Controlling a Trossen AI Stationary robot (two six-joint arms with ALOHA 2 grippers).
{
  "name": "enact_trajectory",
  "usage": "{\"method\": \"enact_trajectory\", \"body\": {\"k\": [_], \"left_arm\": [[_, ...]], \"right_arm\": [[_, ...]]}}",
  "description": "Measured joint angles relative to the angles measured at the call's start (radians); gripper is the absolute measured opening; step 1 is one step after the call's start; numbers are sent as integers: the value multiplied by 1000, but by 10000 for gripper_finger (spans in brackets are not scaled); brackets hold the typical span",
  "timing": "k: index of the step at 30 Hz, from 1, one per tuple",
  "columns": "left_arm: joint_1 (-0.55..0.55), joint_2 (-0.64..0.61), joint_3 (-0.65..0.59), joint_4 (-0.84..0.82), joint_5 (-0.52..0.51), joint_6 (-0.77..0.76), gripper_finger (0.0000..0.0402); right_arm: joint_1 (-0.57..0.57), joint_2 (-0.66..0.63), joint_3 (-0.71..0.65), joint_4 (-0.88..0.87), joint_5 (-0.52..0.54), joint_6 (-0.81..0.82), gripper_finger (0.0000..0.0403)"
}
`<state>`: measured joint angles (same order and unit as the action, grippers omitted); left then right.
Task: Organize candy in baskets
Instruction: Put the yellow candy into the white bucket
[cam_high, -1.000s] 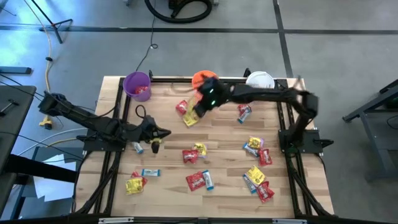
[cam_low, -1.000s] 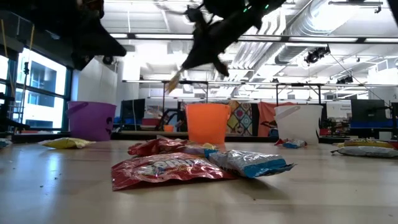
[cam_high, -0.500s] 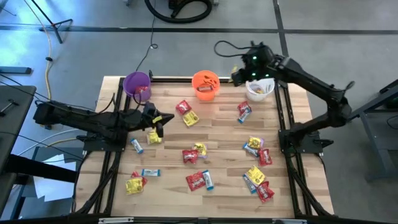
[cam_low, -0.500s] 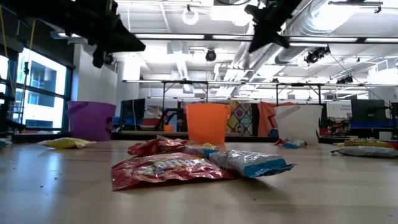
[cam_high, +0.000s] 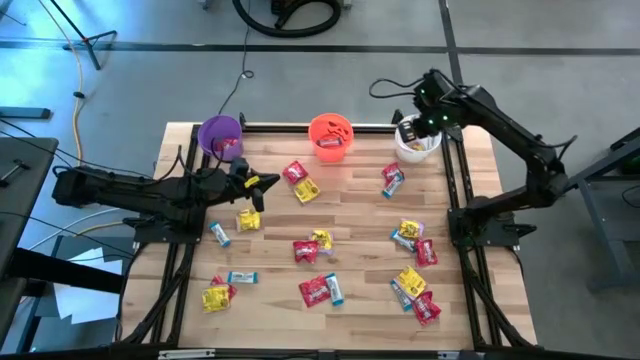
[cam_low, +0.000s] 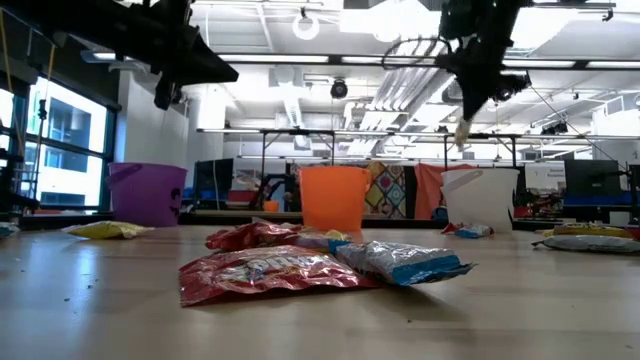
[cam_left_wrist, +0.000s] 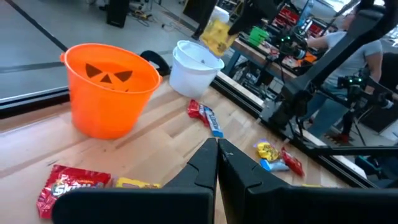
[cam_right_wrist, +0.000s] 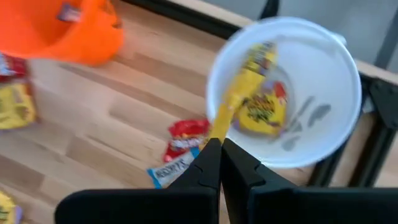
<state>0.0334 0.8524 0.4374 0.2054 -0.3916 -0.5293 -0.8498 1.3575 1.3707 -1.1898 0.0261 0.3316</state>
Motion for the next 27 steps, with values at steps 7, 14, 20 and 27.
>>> {"method": "enact_trajectory", "body": {"k": [7, 14, 20, 27], "left_arm": [[21, 0, 0, -1, 2, 10, 0], [38, 0, 0, -5, 26, 17, 0], [39, 0, 0, -5, 26, 18, 0], [39, 0, 0, -7, 25, 18, 0]], "right_arm": [[-55, 0, -60, -19, 27, -38, 0], [-93, 0, -129, 27, 27, -51, 0], [-121, 4, -185, 98, 26, -53, 0], [-150, 21, -196, 141, 54, -52, 0]]}}
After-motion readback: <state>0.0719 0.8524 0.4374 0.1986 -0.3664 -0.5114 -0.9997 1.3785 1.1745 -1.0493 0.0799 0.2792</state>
